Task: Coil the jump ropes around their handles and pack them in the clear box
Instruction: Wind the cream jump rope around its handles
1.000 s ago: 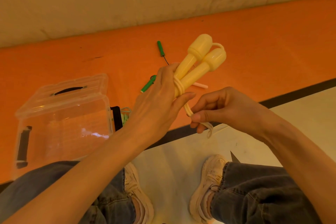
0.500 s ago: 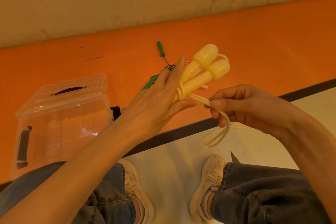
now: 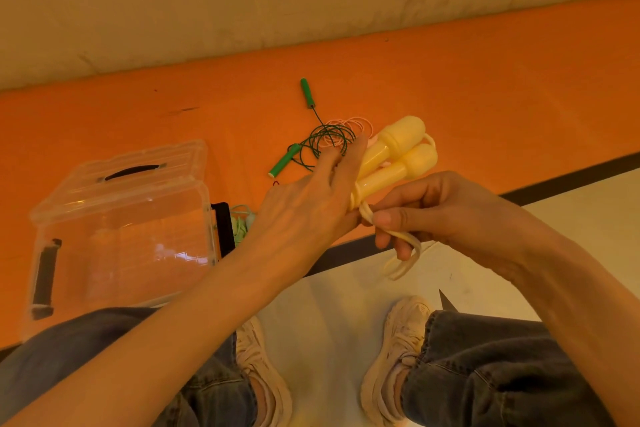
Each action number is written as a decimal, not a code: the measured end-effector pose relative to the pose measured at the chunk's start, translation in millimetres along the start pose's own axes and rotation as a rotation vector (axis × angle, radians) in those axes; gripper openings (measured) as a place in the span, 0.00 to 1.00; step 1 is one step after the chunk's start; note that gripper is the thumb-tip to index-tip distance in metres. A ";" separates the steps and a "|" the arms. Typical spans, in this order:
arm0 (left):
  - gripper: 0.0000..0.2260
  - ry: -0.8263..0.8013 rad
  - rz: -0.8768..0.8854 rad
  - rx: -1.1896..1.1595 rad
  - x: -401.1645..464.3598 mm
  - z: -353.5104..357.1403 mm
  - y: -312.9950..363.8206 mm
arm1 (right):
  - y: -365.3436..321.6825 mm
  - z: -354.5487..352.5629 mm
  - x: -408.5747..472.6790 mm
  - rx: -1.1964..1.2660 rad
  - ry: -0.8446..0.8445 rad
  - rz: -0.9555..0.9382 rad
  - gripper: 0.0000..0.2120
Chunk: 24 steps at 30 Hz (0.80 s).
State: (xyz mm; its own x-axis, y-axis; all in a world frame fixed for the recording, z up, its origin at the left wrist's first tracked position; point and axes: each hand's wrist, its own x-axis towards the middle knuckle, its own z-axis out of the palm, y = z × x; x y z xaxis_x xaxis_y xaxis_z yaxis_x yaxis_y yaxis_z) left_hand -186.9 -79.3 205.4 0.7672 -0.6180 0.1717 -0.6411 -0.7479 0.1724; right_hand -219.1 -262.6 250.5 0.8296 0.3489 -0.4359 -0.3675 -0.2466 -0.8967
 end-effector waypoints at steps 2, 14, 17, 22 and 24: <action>0.33 0.027 -0.009 0.016 2.3 -0.9 -0.8 | -3.0 -1.2 -2.6 -0.045 0.036 -0.025 0.08; 0.32 0.016 -0.033 0.081 0.0 -1.8 -8.3 | -5.4 -44.2 -32.9 -0.439 0.302 -0.213 0.10; 0.32 -0.005 0.002 0.096 -0.7 -1.2 -7.0 | -5.8 -39.5 -30.3 -0.511 0.429 -0.426 0.11; 0.34 -0.076 0.141 0.117 -7.0 3.6 -1.4 | -10.3 -27.8 -15.2 -0.525 0.494 -0.510 0.08; 0.36 -0.098 0.175 0.105 -9.4 5.1 2.8 | -9.4 -26.9 -8.7 -0.539 0.496 -0.484 0.10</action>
State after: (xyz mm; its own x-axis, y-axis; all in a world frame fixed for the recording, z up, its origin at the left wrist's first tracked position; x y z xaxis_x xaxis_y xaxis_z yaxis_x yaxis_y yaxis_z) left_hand -195.8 -76.9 199.4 0.6465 -0.7571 0.0945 -0.7625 -0.6454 0.0459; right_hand -211.5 -287.7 264.8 0.9762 0.1235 0.1784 0.2165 -0.6103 -0.7620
